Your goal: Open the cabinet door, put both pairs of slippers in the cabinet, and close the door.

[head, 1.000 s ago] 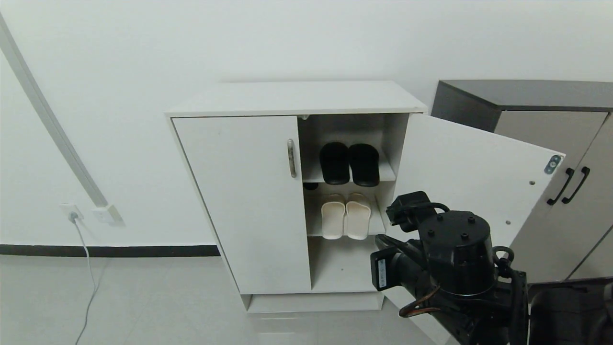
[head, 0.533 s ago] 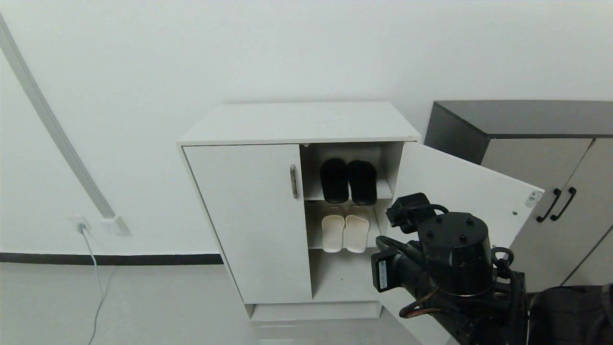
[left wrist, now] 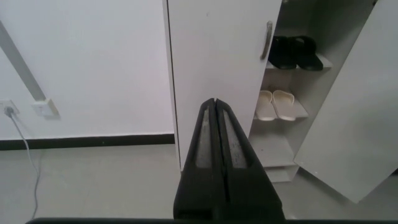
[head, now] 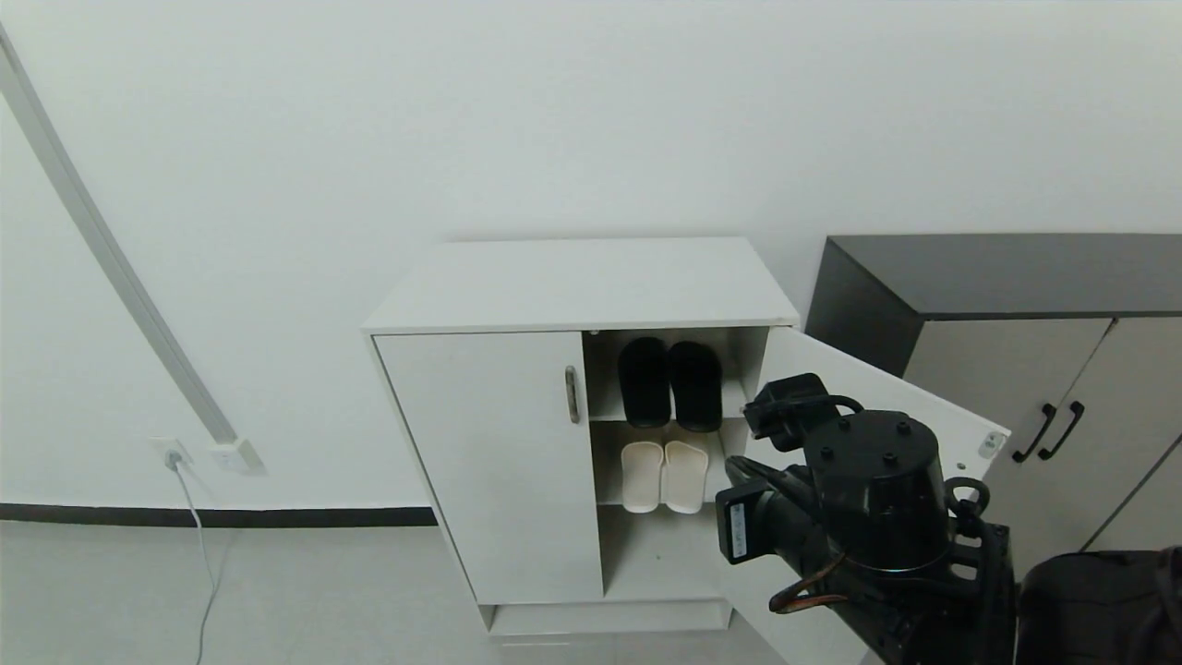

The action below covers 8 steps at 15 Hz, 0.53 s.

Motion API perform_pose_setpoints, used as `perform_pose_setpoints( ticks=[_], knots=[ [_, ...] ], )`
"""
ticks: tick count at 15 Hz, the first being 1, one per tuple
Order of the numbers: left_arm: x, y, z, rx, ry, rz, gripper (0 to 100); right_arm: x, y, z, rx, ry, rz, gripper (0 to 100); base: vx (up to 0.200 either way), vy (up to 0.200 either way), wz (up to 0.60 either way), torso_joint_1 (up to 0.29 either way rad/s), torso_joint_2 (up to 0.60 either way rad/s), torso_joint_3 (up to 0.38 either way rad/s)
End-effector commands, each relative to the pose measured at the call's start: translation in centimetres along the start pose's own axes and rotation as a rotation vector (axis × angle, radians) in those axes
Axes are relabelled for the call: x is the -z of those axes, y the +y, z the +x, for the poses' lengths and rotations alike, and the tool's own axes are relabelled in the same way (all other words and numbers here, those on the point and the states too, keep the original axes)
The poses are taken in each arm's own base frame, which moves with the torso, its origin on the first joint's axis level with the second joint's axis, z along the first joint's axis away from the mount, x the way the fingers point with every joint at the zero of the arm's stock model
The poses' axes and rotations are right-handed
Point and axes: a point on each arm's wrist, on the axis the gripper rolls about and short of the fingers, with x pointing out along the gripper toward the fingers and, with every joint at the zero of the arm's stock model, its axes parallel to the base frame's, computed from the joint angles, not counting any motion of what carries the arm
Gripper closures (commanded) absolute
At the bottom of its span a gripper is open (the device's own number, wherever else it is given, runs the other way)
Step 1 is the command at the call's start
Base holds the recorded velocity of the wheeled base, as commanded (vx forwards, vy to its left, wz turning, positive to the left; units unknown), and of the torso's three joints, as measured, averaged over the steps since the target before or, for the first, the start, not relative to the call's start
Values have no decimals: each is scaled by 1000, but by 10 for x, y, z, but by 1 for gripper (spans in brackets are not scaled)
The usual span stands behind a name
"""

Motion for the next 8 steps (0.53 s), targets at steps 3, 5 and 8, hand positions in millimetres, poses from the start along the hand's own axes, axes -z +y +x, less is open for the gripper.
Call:
perform_pose_setpoints(
  ticks=[3, 5, 8],
  knots=[
    [0, 0, 0, 0, 0, -1, 100, 1, 0, 0, 0, 4, -3, 100, 0, 0, 0, 242, -559, -325],
    [0, 0, 0, 0, 0, -1, 100, 2, 0, 0, 2, 6, -4, 100, 0, 0, 0, 256, -593, -334],
    [0, 0, 0, 0, 0, -1, 100, 3, -3, 0, -24, 16, -2, 100, 0, 0, 0, 258, -588, -325]
  ],
)
